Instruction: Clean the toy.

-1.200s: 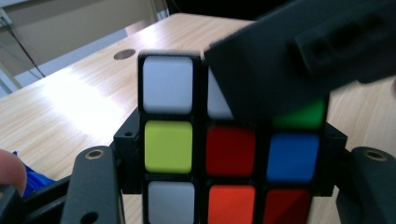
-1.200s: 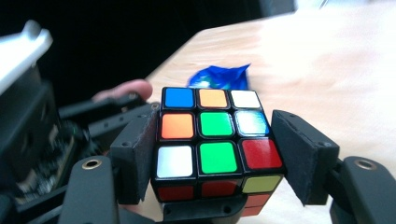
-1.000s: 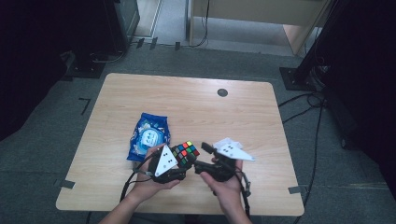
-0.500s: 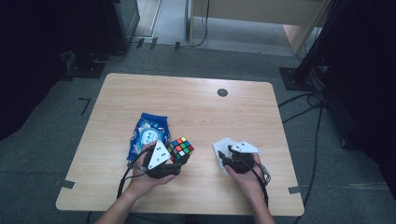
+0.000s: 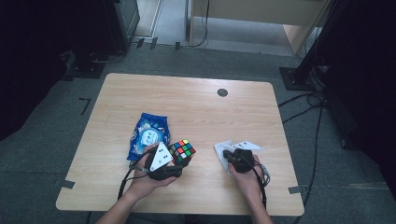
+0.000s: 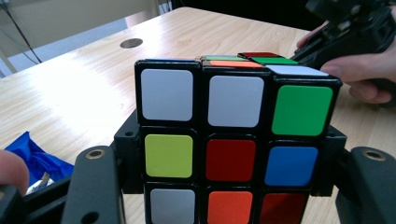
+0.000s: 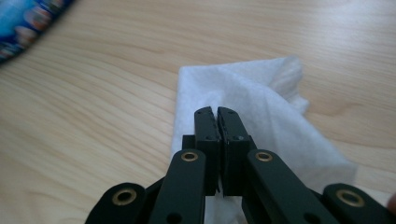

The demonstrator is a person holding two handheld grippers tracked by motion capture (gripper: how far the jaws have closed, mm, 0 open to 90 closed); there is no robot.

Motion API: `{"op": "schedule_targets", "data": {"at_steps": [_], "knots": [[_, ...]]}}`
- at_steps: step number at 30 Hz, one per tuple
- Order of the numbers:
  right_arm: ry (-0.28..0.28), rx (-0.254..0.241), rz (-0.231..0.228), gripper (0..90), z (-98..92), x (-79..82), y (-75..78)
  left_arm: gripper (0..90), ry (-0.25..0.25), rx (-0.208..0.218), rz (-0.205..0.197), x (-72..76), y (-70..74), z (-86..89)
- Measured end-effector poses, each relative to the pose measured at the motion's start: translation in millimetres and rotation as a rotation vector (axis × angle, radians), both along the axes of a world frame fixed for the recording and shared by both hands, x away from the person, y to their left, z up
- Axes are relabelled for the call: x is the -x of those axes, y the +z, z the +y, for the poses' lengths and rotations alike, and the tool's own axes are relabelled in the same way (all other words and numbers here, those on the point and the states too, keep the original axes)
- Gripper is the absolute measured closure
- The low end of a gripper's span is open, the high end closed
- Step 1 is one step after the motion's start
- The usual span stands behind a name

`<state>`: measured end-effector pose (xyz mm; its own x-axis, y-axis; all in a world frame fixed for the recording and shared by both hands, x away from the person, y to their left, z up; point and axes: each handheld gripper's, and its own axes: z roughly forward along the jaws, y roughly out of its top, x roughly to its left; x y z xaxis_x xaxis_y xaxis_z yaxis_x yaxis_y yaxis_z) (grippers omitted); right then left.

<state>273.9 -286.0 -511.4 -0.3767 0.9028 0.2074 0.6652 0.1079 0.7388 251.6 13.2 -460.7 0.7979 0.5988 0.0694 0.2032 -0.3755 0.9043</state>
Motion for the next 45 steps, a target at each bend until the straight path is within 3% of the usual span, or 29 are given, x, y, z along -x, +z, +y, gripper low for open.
{"op": "schedule_targets", "data": {"at_steps": [2, 7, 11, 14, 17, 21, 22, 25, 27, 30, 31, 34, 37, 39, 41, 45], "knots": [[0.037, -0.048, -0.064, 89.4, 6.7, 6.6, 12.7, 33.9, -0.003, -0.001, 0.003, 0.1, -0.9, -1.2], [0.150, -0.185, -0.235, 89.5, 35.7, 33.3, 63.9, 33.9, -0.019, -0.007, 0.002, 2.1, -2.0, -4.8], [0.251, -0.251, -0.305, 89.3, 58.9, 50.2, 87.8, 33.9, -0.039, -0.001, 0.002, 6.0, -2.0, -9.1], [0.324, -0.293, -0.304, 89.2, 76.0, 56.7, 92.8, 33.9, -0.055, -0.007, -0.004, 9.2, -2.0, -12.5], [0.357, -0.285, -0.296, 88.9, 87.6, 58.8, 90.4, 33.9, -0.066, -0.015, -0.008, 11.7, -2.4, -15.0], [0.346, -0.303, -0.269, 88.7, 87.3, 52.8, 84.0, 33.9, -0.072, -0.025, -0.003, 11.8, -5.3, -16.1], [0.336, -0.324, -0.264, 88.7, 84.4, 49.8, 81.9, 33.9, -0.079, -0.028, -0.008, 12.4, -5.2, -16.2], [0.266, -0.312, -0.245, 89.0, 73.7, 41.8, 75.3, 34.0, -0.083, -0.023, -0.014, 13.3, -4.1, -16.7], [0.204, -0.253, -0.234, 89.2, 65.8, 37.0, 69.3, 34.0, -0.080, -0.017, -0.011, 12.5, -3.4, -15.3], [0.130, -0.225, -0.181, 89.3, 53.9, 30.1, 57.1, 34.0, -0.069, -0.005, -0.006, 9.6, -2.7, -12.3], [0.114, -0.251, -0.180, 89.3, 50.3, 29.9, 54.1, 34.0, -0.062, -0.008, -0.004, 8.9, -2.9, -11.9], [0.136, -0.299, -0.223, 89.3, 51.7, 36.4, 60.4, 34.0, -0.052, -0.020, -0.002, 7.2, -4.8, -11.9], [0.245, -0.360, -0.295, 89.1, 67.4, 50.0, 79.1, 34.0, -0.053, -0.023, 0.000, 7.9, -5.4, -13.8], [0.293, -0.400, -0.283, 89.0, 76.1, 54.3, 84.8, 34.0, -0.061, -0.022, -0.004, 9.4, -4.7, -14.9], [0.310, -0.409, -0.266, 88.9, 82.3, 55.1, 85.3, 34.0, -0.068, -0.016, -0.007, 10.7, -3.2, -14.8], [0.275, -0.421, -0.237, 88.9, 77.3, 48.5, 76.6, 34.0, -0.070, -0.008, -0.007, 10.8, -1.5, -11.9]]}}
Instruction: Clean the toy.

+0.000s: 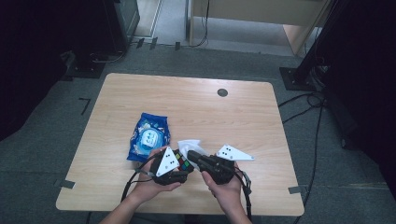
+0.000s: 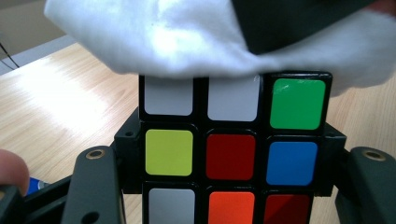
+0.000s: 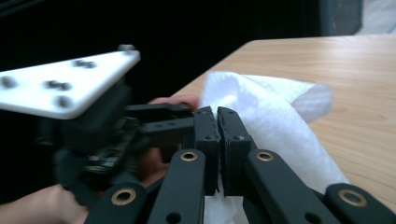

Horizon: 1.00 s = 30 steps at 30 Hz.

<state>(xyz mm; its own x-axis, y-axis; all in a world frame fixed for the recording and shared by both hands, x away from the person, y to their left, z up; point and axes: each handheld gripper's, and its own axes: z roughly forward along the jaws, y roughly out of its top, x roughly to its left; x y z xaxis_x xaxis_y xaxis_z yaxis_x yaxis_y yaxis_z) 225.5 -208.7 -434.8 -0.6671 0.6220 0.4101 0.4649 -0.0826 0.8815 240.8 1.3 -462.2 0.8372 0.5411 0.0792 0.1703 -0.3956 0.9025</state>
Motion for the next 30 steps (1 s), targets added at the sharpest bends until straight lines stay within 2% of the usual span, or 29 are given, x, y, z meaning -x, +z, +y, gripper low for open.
{"op": "schedule_targets", "data": {"at_steps": [2, 5, 7, 10, 11, 12, 14, 15, 17, 20, 22, 25, 27, 28, 30], "knots": [[-0.065, 0.036, 0.042, 89.0, -9.1, -6.7, -6.6, 34.0, -0.004, 0.001, -0.003, 0.2, 0.5, 0.7], [-0.156, 0.099, 0.072, 89.1, -24.0, -15.7, -18.0, 34.0, -0.003, 0.017, -0.002, -1.0, 1.8, 1.8], [-0.211, 0.090, 0.109, 89.1, -38.6, -21.7, -25.8, 34.0, 0.007, 0.019, -0.001, -3.1, 2.5, 4.1], [-0.275, 0.120, 0.089, 88.6, -52.7, -26.1, -28.3, 34.0, 0.023, 0.025, 0.011, -7.3, 2.4, 7.6], [-0.307, 0.156, 0.061, 87.5, -57.2, -27.2, -29.0, 34.0, 0.029, 0.029, 0.016, -8.6, 2.5, 8.7], [-0.327, 0.177, 0.047, 84.7, -61.2, -28.6, -30.4, 34.0, 0.035, 0.032, 0.018, -9.5, 2.8, 9.6], [-0.352, 0.165, 0.020, 72.4, -69.6, -30.9, -33.9, 34.0, 0.042, 0.032, 0.019, -10.4, 3.8, 11.0], [-0.352, 0.152, 0.019, 66.7, -72.2, -31.5, -34.5, 34.0, 0.046, 0.035, 0.020, -11.1, 4.5, 11.9], [-0.306, 0.136, -0.018, 56.8, -75.5, -33.8, -35.5, 34.0, 0.055, 0.037, 0.023, -13.4, 6.0, 13.4], [-0.229, 0.172, -0.070, 46.4, -69.7, -32.9, -36.1, 34.0, 0.080, 0.042, 0.035, -18.7, 9.3, 17.2], [-0.188, 0.179, -0.090, 42.5, -64.4, -32.7, -38.7, 34.0, 0.092, 0.054, 0.055, -22.6, 12.6, 21.9], [-0.114, 0.210, -0.154, 36.7, -53.3, -31.7, -43.2, 34.0, 0.099, 0.064, 0.072, -25.7, 17.6, 27.8], [-0.068, 0.232, -0.229, 27.5, -43.1, -28.8, -44.8, 34.0, 0.107, 0.069, 0.080, -26.8, 20.4, 30.0], [-0.051, 0.255, -0.287, 25.5, -37.9, -27.1, -45.9, 34.0, 0.110, 0.074, 0.089, -27.7, 22.0, 31.1], [-0.010, 0.288, -0.367, 25.5, -27.8, -23.4, -47.0, 34.0, 0.106, 0.091, 0.112, -29.0, 24.8, 33.0]]}}
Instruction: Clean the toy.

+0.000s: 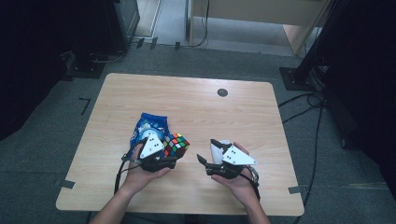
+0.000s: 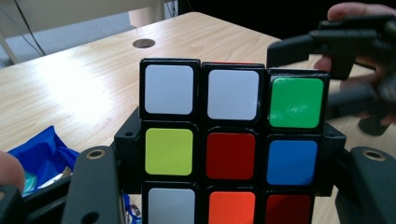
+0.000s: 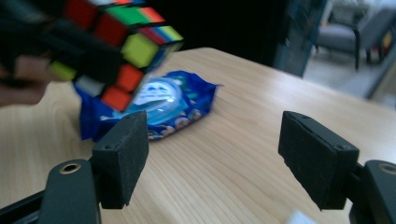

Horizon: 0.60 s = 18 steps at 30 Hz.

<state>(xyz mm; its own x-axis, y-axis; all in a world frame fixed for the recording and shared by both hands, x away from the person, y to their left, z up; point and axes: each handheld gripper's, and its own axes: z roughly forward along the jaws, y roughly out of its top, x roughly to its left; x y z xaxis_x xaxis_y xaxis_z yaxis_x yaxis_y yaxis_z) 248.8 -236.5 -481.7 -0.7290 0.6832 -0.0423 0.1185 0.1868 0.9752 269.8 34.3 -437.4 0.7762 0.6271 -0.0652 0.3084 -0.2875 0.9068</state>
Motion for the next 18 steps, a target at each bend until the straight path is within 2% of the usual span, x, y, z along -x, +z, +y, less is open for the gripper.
{"op": "schedule_targets", "data": {"at_steps": [2, 4, 6, 9, 13, 16, 18], "knots": [[0.016, 0.044, -0.084, 25.7, 9.1, 4.1, -0.8, 34.0, -0.022, 0.001, 0.026, -1.0, 2.2, 0.6], [0.043, 0.096, -0.171, 25.2, 19.8, 9.3, -0.9, 34.0, -0.032, -0.009, 0.031, 0.4, 3.7, -0.8], [0.058, 0.136, -0.216, 21.5, 29.1, 13.7, -0.7, 33.9, -0.038, -0.009, 0.048, 0.6, 4.5, -2.2], [0.077, 0.160, -0.269, 19.2, 38.7, 18.3, -0.5, 33.9, -0.053, -0.003, 0.070, 0.9, 5.0, -4.6], [0.063, 0.200, -0.333, 16.7, 50.5, 23.2, -0.9, 33.9, -0.081, -0.020, 0.103, 3.0, 3.0, -12.3], [0.050, 0.255, -0.391, 19.4, 58.5, 26.5, -2.4, 33.9, -0.097, -0.026, 0.112, 4.7, 1.6, -17.0], [0.027, 0.290, -0.419, 25.6, 62.9, 28.2, -3.6, 33.8, -0.106, -0.022, 0.122, 4.8, 1.3, -18.0]]}}
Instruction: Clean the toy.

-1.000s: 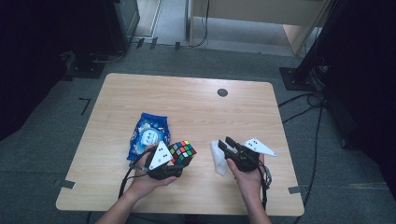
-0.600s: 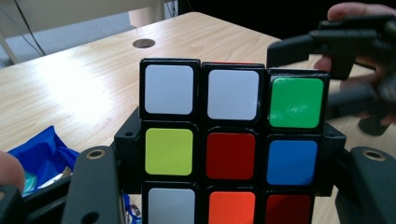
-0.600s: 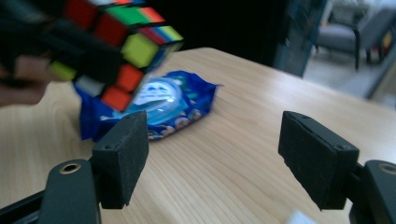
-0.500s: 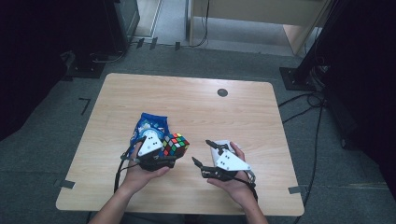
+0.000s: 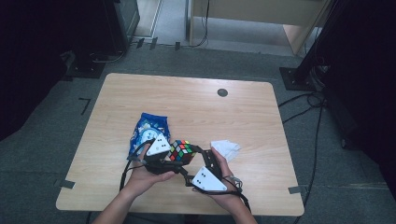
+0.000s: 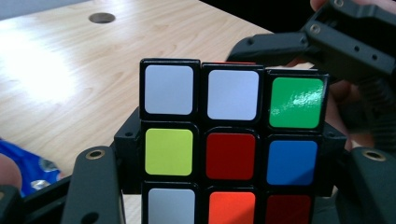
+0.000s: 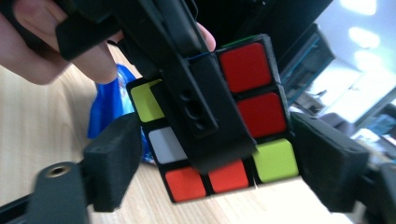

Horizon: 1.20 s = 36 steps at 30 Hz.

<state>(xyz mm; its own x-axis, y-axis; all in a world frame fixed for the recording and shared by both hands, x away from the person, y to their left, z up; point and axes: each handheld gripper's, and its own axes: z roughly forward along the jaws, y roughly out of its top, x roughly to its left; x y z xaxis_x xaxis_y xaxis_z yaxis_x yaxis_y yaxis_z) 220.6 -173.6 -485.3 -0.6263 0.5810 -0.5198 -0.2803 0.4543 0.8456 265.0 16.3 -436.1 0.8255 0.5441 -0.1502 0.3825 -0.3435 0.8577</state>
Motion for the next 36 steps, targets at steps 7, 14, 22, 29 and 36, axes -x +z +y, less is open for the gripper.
{"op": "schedule_targets", "data": {"at_steps": [7, 14, 22, 29, 36], "knots": [[-0.029, 0.013, 0.033, 34.6, 2.3, 1.1, -1.1, 33.0, 0.016, 0.046, 0.046, -3.9, -1.4, 2.6], [-0.030, -0.059, 0.110, 34.8, -5.6, -3.2, 0.3, 31.5, 0.000, 0.050, 0.047, -3.8, -0.4, 4.9], [-0.074, -0.081, 0.115, 34.2, -2.4, -0.7, 0.1, 33.8, 0.021, 0.051, 0.026, -0.4, 2.9, 6.9], [-0.106, -0.098, 0.106, 33.2, 5.3, 0.2, -2.8, 34.1, 0.004, 0.053, 0.034, 1.4, 0.5, 3.6], [-0.118, -0.136, 0.159, 34.2, 2.9, 0.3, -0.7, 34.0, 0.011, 0.076, 0.037, 2.8, -0.3, 0.8]]}}
